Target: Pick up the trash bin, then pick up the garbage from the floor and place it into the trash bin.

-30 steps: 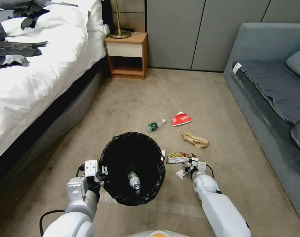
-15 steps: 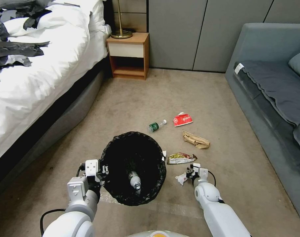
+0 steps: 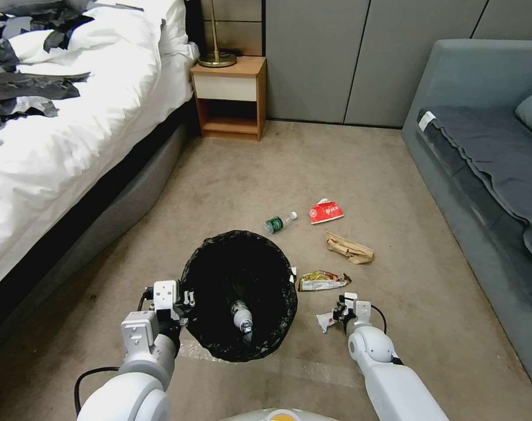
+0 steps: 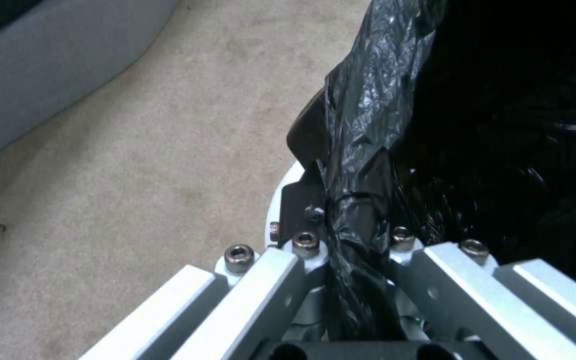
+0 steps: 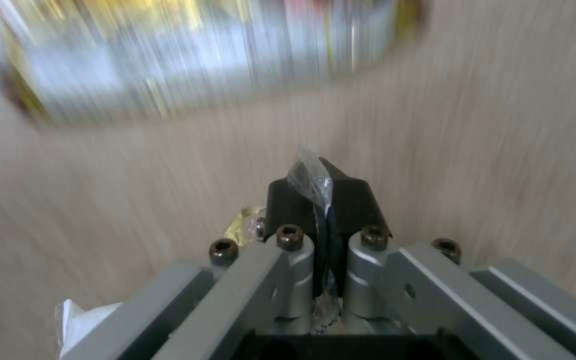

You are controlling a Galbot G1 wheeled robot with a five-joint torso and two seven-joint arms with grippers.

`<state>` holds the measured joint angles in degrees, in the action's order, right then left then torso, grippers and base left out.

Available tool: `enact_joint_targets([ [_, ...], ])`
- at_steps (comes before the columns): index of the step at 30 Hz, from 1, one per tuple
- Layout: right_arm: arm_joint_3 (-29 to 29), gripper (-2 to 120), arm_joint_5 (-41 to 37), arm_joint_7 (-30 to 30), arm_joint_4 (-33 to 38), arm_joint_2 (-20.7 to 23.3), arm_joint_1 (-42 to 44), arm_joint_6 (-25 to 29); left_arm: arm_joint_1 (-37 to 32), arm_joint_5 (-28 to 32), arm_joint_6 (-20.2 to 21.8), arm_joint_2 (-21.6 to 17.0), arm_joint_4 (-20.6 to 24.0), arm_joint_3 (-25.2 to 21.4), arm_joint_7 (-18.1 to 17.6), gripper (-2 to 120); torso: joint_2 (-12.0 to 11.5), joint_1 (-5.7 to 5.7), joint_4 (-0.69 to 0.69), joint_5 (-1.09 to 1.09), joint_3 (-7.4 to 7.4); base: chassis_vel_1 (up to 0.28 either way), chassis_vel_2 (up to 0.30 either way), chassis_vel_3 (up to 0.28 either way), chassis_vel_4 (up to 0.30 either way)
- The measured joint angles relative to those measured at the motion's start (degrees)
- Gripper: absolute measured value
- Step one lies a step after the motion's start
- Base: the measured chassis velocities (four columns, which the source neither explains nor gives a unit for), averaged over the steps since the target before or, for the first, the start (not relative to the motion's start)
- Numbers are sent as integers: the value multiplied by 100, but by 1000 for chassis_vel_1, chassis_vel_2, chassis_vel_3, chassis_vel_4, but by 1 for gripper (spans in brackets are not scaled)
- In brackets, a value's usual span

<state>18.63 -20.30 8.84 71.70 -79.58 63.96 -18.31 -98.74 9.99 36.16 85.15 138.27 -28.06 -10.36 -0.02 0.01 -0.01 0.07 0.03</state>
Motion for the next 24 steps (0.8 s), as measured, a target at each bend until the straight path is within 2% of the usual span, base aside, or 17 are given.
enact_joint_targets([
  [1,0,0,0,0,0,0,0,0,0,0,0,0,0,0,0,0,0,0,0,0,0,0,0,0,0],
  [3,-41,0,-87,-23,666,94,161,325,20,68,3,-36,-30,-2,-1,0,0,1,0,-5,0,0,0,0,0],
  [4,-41,0,-87,-23,666,94,161,325,20,68,3,-36,-30,-2,-1,0,0,1,0,-5,0,0,0,0,0],
  [6,-67,0,-149,-119,1724,235,391,678,29,135,14,-91,-55,-15,-12,0,0,0,1,-7,-1,0,0,0,0],
  [7,-67,0,-149,-119,1724,235,391,678,29,135,14,-91,-55,-15,-12,0,0,0,1,-7,-1,0,0,0,0],
  [8,-73,0,-217,-214,2348,319,490,850,31,165,20,-119,-60,-18,-13,0,0,0,1,-7,-2,0,0,0,0],
  [10,-40,0,-311,-572,3282,480,575,1267,35,192,27,-141,-70,-23,-18,0,1,0,1,-9,-2,0,0,0,0],
  [11,-9,0,-462,-973,3698,597,580,1609,39,201,32,-144,-73,-21,-19,0,0,0,1,-8,-2,0,0,0,0],
  [12,-9,0,-462,-973,3698,597,580,1609,39,201,32,-144,-73,-21,-19,0,0,0,1,-8,-2,0,0,0,0],
  [15,45,0,-847,-2127,4387,902,498,2481,39,206,36,-143,-91,10,-20,0,1,0,2,-7,-3,0,0,0,0],
  [16,45,0,-847,-2127,4387,902,498,2481,39,206,36,-143,-91,10,-20,0,1,0,2,-7,-3,0,0,0,0],
  [18,-67,0,-1198,-2722,4877,1250,494,2799,32,198,38,-142,-118,44,-21,0,1,0,1,-6,-2,0,0,0,0],
  [20,-274,0,-1337,-2964,5205,1546,578,2928,36,193,39,-128,-132,70,-21,0,1,0,1,-6,-2,0,0,0,0],
  [24,-539,0,-1313,-3029,5404,1746,680,3008,44,185,39,-113,-146,87,-21,0,1,0,0,-6,-3,0,0,0,0],
])
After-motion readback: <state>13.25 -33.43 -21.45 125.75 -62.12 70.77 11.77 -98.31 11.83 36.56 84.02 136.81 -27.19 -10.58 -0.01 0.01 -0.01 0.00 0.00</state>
